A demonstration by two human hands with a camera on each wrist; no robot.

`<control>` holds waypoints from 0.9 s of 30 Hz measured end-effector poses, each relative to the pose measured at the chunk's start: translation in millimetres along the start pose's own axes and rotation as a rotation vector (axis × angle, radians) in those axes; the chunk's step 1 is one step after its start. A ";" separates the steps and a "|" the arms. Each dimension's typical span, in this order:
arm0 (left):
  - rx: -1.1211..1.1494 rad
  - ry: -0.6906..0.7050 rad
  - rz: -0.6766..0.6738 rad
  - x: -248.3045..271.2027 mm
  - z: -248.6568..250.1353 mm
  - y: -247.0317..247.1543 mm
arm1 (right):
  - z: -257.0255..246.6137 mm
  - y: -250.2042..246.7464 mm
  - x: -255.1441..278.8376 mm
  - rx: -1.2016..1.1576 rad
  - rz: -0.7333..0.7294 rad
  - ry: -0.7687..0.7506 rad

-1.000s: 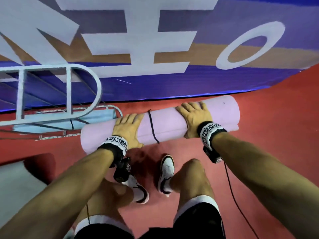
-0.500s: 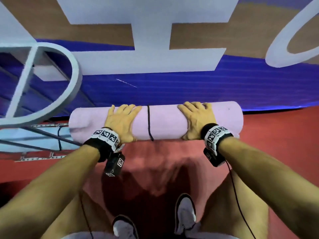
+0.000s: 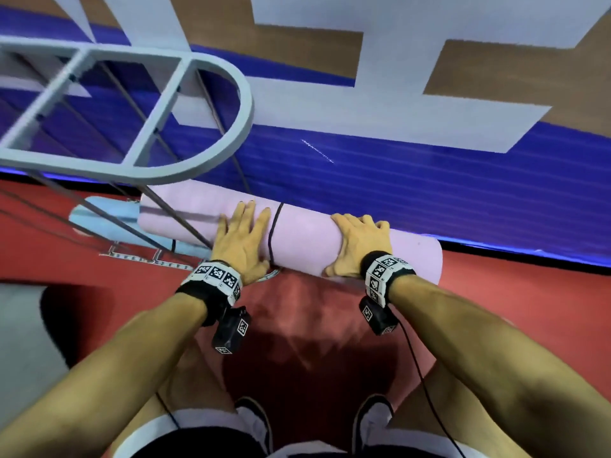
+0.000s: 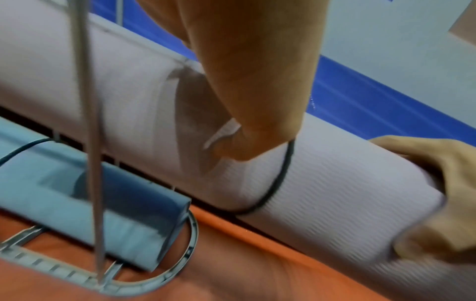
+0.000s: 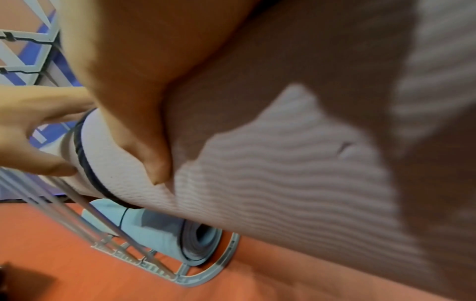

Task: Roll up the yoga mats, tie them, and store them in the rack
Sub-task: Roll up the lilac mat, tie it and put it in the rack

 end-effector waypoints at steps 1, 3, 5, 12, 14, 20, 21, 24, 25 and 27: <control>0.061 -0.014 0.025 7.3 -0.2 4.0 | -6.0 3.7 -3.8 -0.007 -0.002 0.000; 0.165 -0.036 0.053 23.3 -0.8 14.2 | -23.3 9.6 -14.2 -0.018 -0.009 -0.012; 0.255 -0.046 0.124 35.1 -4.2 16.7 | -42.6 11.9 -27.0 -0.033 -0.011 -0.028; 0.904 -0.419 0.308 69.6 -67.5 40.9 | -122.8 16.8 -74.3 -0.098 -0.054 -0.082; 1.082 -0.569 0.256 78.8 -80.5 66.6 | -143.2 20.8 -88.2 -0.117 -0.067 -0.084; 1.239 -0.781 0.021 80.8 -119.6 128.6 | -210.3 15.1 -117.9 -0.175 -0.064 -0.107; 1.222 -0.767 0.015 79.4 -124.5 127.4 | -222.1 13.5 -123.1 -0.190 -0.043 -0.123; 1.218 -0.720 -0.017 75.8 -130.0 130.4 | -250.7 19.6 -136.6 -0.387 -0.053 -0.143; 1.209 -0.718 -0.025 73.7 -129.9 133.7 | -253.7 25.1 -141.0 -0.485 -0.078 -0.142; 1.238 -0.742 -0.024 72.2 -127.3 137.3 | -245.9 35.6 -143.7 -0.514 -0.108 -0.163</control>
Point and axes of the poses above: each hand's wrist, its own x-axis away from the middle knuckle, its own y-axis out of the palm, z = x × y, the point moved 10 cm from there along -x, towards the middle knuckle, and after that the axes turned 8 degrees about -x, right-handed, at the moved point
